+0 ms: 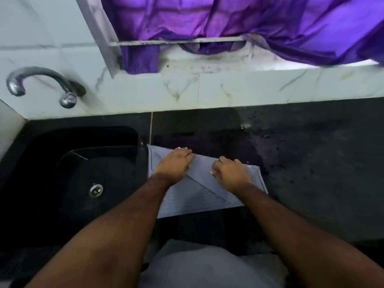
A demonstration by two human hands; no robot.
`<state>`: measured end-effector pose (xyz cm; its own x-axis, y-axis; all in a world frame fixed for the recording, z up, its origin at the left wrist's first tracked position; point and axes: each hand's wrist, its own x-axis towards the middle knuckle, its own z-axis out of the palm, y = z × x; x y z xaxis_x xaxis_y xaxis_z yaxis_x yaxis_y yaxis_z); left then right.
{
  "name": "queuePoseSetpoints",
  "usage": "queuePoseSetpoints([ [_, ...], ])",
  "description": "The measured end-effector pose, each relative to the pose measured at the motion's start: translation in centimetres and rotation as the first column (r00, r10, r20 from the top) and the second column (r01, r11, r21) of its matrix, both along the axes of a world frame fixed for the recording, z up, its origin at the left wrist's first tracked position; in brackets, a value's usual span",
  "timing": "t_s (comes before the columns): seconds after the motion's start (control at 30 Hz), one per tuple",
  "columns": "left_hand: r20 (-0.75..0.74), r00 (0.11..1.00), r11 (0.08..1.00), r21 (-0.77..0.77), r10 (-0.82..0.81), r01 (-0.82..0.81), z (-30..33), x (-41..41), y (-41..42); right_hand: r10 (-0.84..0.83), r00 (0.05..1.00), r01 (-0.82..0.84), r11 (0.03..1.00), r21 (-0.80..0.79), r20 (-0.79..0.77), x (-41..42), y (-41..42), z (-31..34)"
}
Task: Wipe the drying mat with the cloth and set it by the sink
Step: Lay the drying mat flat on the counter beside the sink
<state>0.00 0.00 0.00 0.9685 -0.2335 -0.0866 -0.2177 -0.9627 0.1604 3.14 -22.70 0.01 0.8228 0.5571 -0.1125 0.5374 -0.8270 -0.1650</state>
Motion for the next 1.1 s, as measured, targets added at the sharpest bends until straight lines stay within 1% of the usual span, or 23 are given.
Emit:
queuePoseSetpoints([
  [0.03,-0.068,0.998,1.000,0.012,0.001,-0.001,-0.6,-0.1,-0.4,-0.027,0.999,0.026,0.999,-0.024,-0.041,-0.2,-0.3,-0.4],
  [0.07,-0.105,0.994,1.000,0.004,0.010,-0.010,-0.9,-0.2,-0.7,-0.054,0.997,0.053,0.998,-0.024,-0.062,-0.2,-0.4,-0.6],
  [0.13,-0.192,0.979,0.998,-0.015,0.064,-0.068,-2.3,-0.6,-1.6,-0.081,0.990,0.077,0.996,-0.042,-0.112,-0.7,-0.9,-1.3],
  [0.23,-0.224,0.956,0.974,-0.080,0.188,-0.210,-3.1,0.0,-2.8,-0.059,0.988,0.049,0.996,-0.075,-0.143,-0.6,-0.8,-1.2],
  [0.37,-0.277,0.929,0.957,-0.085,0.245,-0.278,-2.7,0.8,-3.0,-0.094,0.985,0.094,0.996,-0.007,-0.142,-1.0,-1.3,-2.2],
  [0.53,-0.280,0.909,0.934,-0.092,0.309,-0.346,-2.8,0.0,-4.4,-0.138,0.987,0.148,0.979,0.143,-0.078,-2.0,-1.7,-3.4],
  [0.67,-0.265,0.907,0.922,-0.123,0.327,-0.368,-2.8,-0.9,-4.9,-0.151,0.984,0.167,0.969,0.182,-0.099,-1.2,-1.7,-3.3],
  [0.87,-0.286,0.914,0.918,-0.189,0.288,-0.348,-2.7,-1.0,-4.1,-0.177,0.976,0.203,0.951,0.232,-0.127,-0.4,-1.6,-3.3],
  [0.97,-0.274,0.911,0.911,-0.192,0.307,-0.365,-3.0,-1.0,-3.7,-0.220,0.961,0.254,0.943,0.216,-0.169,0.2,-1.5,-3.1],
  [1.03,-0.247,0.913,0.904,-0.203,0.325,-0.376,-3.0,-0.7,-3.5,-0.244,0.945,0.282,0.945,0.164,-0.217,0.9,-1.4,-2.9],
  [1.1,-0.224,0.922,0.915,-0.187,0.315,-0.358,-2.6,-0.2,-3.2,-0.242,0.946,0.267,0.959,0.096,-0.218,1.7,-1.2,-2.5],
])
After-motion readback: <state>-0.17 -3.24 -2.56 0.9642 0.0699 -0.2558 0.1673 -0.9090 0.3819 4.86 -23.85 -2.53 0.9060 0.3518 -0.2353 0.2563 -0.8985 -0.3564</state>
